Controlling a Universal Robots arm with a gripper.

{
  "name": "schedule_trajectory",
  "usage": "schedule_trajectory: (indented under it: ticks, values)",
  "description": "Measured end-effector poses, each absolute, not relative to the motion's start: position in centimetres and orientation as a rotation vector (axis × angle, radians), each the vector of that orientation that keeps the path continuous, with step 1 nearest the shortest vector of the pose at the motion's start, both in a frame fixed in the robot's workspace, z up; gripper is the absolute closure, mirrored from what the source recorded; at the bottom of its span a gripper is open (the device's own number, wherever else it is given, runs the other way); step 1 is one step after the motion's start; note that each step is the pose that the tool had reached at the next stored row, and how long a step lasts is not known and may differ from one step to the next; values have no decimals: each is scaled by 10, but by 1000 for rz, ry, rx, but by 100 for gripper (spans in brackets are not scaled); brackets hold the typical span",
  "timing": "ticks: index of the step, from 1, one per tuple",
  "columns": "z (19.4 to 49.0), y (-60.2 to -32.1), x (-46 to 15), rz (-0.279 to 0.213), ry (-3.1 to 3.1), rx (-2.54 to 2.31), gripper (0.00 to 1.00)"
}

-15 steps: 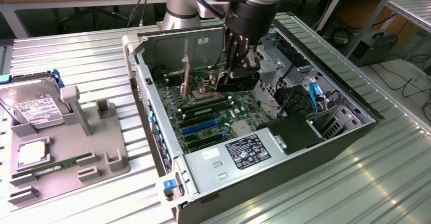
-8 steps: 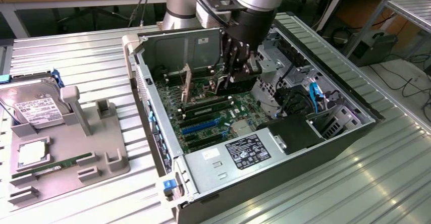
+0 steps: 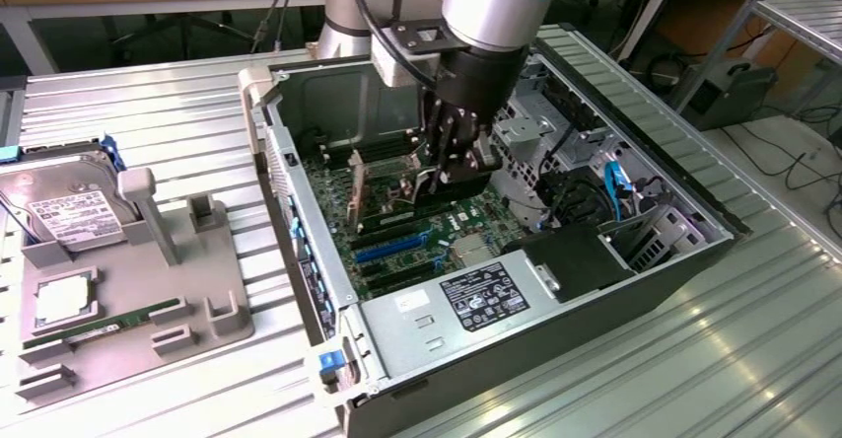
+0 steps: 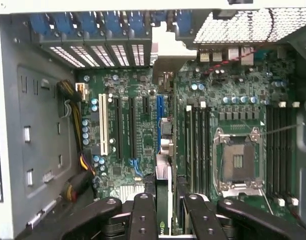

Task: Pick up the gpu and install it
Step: 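Insert the gpu into the slot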

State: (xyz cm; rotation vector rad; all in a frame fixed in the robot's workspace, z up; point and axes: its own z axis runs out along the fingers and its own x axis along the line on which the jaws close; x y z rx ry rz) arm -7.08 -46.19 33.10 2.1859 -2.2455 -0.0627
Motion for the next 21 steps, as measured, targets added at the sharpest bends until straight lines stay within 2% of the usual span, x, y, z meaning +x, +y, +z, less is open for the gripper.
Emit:
schedule_trajectory:
  ticks: [9, 15, 21]
  values:
    - [314, -466, -87, -63, -2231, 2200, 74]
    - [300, -455, -96, -60, -2230, 2205, 74]
    - [295, -458, -97, -56, -2215, 2217, 74]
